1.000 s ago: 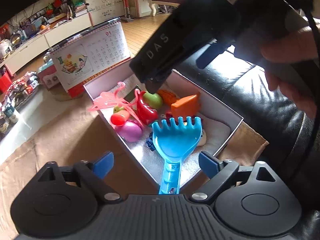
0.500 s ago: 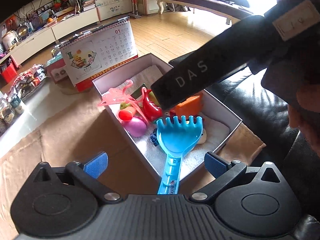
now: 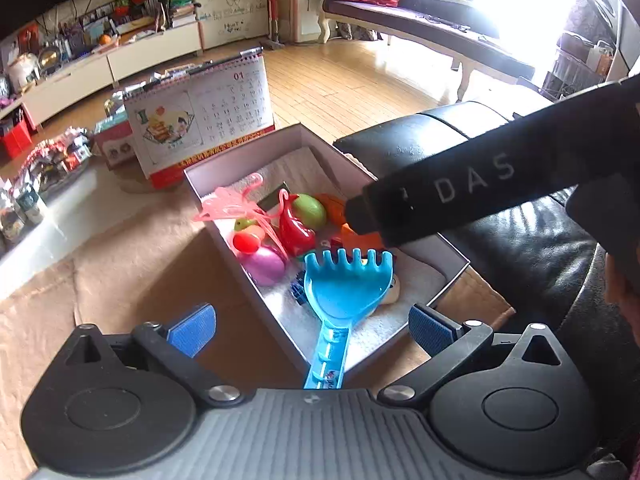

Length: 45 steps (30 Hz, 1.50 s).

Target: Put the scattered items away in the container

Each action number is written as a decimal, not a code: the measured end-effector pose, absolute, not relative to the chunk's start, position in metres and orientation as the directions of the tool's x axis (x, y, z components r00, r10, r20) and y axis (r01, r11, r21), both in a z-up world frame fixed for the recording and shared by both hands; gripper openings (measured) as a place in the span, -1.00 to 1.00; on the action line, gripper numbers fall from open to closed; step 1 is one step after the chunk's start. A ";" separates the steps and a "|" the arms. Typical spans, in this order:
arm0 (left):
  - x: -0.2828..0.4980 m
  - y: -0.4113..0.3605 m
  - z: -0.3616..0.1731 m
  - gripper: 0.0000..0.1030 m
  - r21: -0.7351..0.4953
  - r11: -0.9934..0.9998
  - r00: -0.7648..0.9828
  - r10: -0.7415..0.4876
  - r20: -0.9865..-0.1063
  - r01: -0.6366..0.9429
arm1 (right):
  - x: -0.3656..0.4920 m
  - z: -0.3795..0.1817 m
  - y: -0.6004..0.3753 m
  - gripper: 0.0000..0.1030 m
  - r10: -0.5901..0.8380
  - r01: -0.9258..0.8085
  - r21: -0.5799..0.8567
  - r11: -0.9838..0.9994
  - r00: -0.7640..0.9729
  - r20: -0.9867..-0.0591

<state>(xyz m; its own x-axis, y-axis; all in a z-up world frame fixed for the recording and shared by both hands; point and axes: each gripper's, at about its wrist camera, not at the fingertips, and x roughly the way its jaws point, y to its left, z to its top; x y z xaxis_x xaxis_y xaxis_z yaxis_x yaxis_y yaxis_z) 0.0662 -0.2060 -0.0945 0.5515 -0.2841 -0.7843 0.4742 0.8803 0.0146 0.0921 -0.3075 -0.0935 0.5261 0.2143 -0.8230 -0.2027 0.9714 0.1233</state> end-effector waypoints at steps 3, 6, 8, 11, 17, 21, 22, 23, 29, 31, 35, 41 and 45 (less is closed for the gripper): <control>0.065 -0.208 -0.094 0.99 0.042 0.882 0.566 -0.264 -0.781 0.469 | 0.087 -0.091 -0.308 0.74 0.205 -0.203 0.111 0.973 0.538 -0.818; 0.065 -0.209 -0.094 0.99 0.043 0.885 0.567 -0.259 -0.782 0.463 | 0.084 -0.087 -0.311 0.74 0.200 -0.196 0.108 0.975 0.550 -0.811; 0.065 -0.208 -0.093 0.99 0.033 0.888 0.565 -0.264 -0.782 0.459 | 0.081 -0.086 -0.312 0.74 0.186 -0.194 0.090 0.977 0.562 -0.806; 0.065 -0.206 -0.090 0.99 0.042 0.890 0.580 -0.259 -0.772 0.453 | 0.076 -0.085 -0.314 0.74 0.156 -0.189 0.054 0.980 0.580 -0.800; 0.067 -0.209 -0.090 0.99 0.082 0.896 0.592 -0.218 -0.776 0.437 | 0.069 -0.089 -0.322 0.74 0.127 -0.175 0.028 0.984 0.590 -0.797; 0.072 -0.207 -0.093 0.99 0.039 0.900 0.555 -0.233 -0.798 0.434 | 0.066 -0.092 -0.328 0.74 0.130 -0.165 0.038 0.985 0.588 -0.799; 0.072 -0.206 -0.093 0.99 0.024 0.903 0.553 -0.242 -0.798 0.429 | 0.065 -0.093 -0.329 0.74 0.130 -0.165 0.040 0.986 0.586 -0.800; 0.073 -0.204 -0.093 0.99 0.014 0.907 0.553 -0.245 -0.796 0.422 | 0.064 -0.094 -0.330 0.74 0.131 -0.164 0.041 0.986 0.584 -0.801; 0.075 -0.202 -0.091 0.99 0.024 0.911 0.568 -0.235 -0.789 0.411 | 0.059 -0.098 -0.332 0.74 0.135 -0.167 0.046 0.985 0.576 -0.806; 0.073 -0.204 -0.091 0.99 0.036 0.909 0.570 -0.229 -0.789 0.415 | 0.058 -0.098 -0.332 0.74 0.138 -0.165 0.050 0.985 0.576 -0.806; 0.073 -0.205 -0.093 0.99 0.028 0.904 0.556 -0.237 -0.797 0.426 | 0.056 -0.098 -0.333 0.74 0.136 -0.162 0.050 0.986 0.581 -0.802; 0.076 -0.202 -0.091 0.99 -0.002 0.906 0.549 -0.258 -0.795 0.422 | 0.053 -0.096 -0.338 0.74 0.137 -0.147 0.061 0.987 0.590 -0.796; 0.077 -0.202 -0.091 0.99 0.003 0.907 0.546 -0.250 -0.800 0.421 | 0.051 -0.096 -0.341 0.74 0.135 -0.135 0.068 0.989 0.594 -0.793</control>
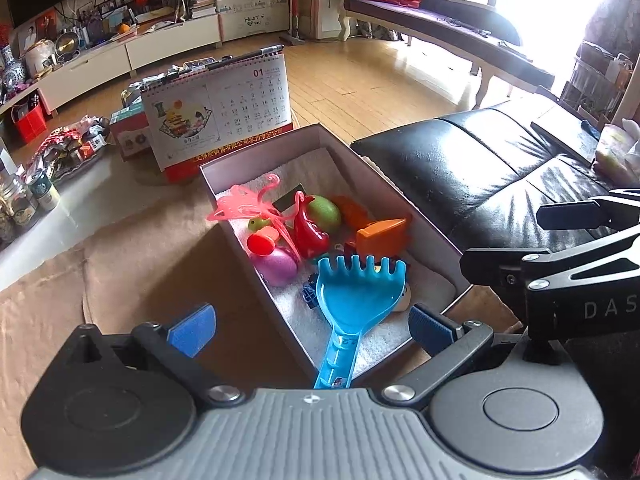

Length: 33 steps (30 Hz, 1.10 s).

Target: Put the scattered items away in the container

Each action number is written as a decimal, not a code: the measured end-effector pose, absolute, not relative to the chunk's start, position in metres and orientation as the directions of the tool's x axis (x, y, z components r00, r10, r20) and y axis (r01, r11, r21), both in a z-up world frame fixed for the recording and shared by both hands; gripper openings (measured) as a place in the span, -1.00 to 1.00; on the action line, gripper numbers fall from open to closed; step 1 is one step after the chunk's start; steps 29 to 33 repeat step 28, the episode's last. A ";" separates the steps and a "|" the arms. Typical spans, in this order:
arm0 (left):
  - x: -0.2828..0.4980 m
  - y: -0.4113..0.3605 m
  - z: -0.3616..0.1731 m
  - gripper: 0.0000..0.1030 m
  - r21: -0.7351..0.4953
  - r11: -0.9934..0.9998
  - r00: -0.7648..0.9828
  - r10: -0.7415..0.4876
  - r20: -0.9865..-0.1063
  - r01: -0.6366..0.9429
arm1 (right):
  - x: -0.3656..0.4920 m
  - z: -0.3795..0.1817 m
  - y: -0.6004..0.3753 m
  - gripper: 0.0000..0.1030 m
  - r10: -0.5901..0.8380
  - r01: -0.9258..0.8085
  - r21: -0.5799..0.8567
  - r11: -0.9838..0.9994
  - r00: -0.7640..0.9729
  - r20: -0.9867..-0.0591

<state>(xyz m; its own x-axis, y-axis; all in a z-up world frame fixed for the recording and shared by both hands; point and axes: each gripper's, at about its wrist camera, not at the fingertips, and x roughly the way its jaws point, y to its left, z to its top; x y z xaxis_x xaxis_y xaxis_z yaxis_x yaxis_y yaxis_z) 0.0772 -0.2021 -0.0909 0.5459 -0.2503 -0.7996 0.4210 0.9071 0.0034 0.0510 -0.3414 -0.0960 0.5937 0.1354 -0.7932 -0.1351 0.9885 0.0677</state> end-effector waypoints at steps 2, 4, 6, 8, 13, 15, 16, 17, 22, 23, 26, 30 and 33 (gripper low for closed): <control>0.078 -0.202 -0.091 0.99 0.011 0.908 0.549 -0.244 -0.799 0.419 | 0.050 -0.096 -0.343 0.74 0.137 -0.130 0.074 0.989 0.596 -0.791; 0.077 -0.204 -0.090 0.99 0.029 0.908 0.560 -0.232 -0.795 0.418 | 0.048 -0.096 -0.345 0.74 0.137 -0.123 0.078 0.989 0.601 -0.787; 0.076 -0.205 -0.088 0.99 0.051 0.907 0.574 -0.221 -0.789 0.419 | 0.047 -0.096 -0.347 0.74 0.137 -0.117 0.083 0.990 0.605 -0.785; 0.075 -0.207 -0.088 0.99 0.070 0.905 0.584 -0.211 -0.784 0.420 | 0.047 -0.096 -0.348 0.74 0.138 -0.112 0.088 0.990 0.606 -0.783; 0.078 -0.208 -0.091 0.99 0.013 0.899 0.537 -0.250 -0.806 0.438 | 0.045 -0.097 -0.352 0.74 0.137 -0.103 0.094 0.990 0.608 -0.782; 0.079 -0.207 -0.092 0.99 -0.020 0.897 0.520 -0.275 -0.809 0.442 | 0.044 -0.098 -0.353 0.74 0.138 -0.099 0.098 0.990 0.609 -0.781; 0.079 -0.207 -0.092 0.99 -0.028 0.896 0.515 -0.281 -0.810 0.444 | 0.044 -0.098 -0.354 0.74 0.140 -0.098 0.101 0.990 0.609 -0.781; 0.078 -0.208 -0.092 0.99 -0.029 0.895 0.517 -0.283 -0.808 0.445 | 0.044 -0.099 -0.355 0.75 0.142 -0.095 0.106 0.990 0.609 -0.781; 0.075 -0.210 -0.098 0.99 -0.029 0.907 0.523 -0.268 -0.809 0.420 | 0.044 -0.104 -0.357 0.75 0.144 -0.089 0.114 0.990 0.601 -0.786; 0.076 -0.209 -0.100 0.99 -0.048 0.905 0.505 -0.280 -0.816 0.423 | 0.044 -0.105 -0.357 0.76 0.146 -0.089 0.116 0.989 0.599 -0.787; 0.075 -0.211 -0.102 0.99 -0.032 0.911 0.515 -0.261 -0.816 0.411 | 0.043 -0.106 -0.358 0.76 0.148 -0.087 0.120 0.989 0.598 -0.788; 0.073 -0.215 -0.101 0.99 0.009 0.910 0.537 -0.236 -0.810 0.414 | 0.042 -0.107 -0.359 0.76 0.149 -0.087 0.121 0.989 0.596 -0.789; 0.073 -0.215 -0.101 0.99 0.009 0.910 0.537 -0.236 -0.810 0.414 | 0.042 -0.107 -0.359 0.76 0.149 -0.087 0.121 0.989 0.596 -0.789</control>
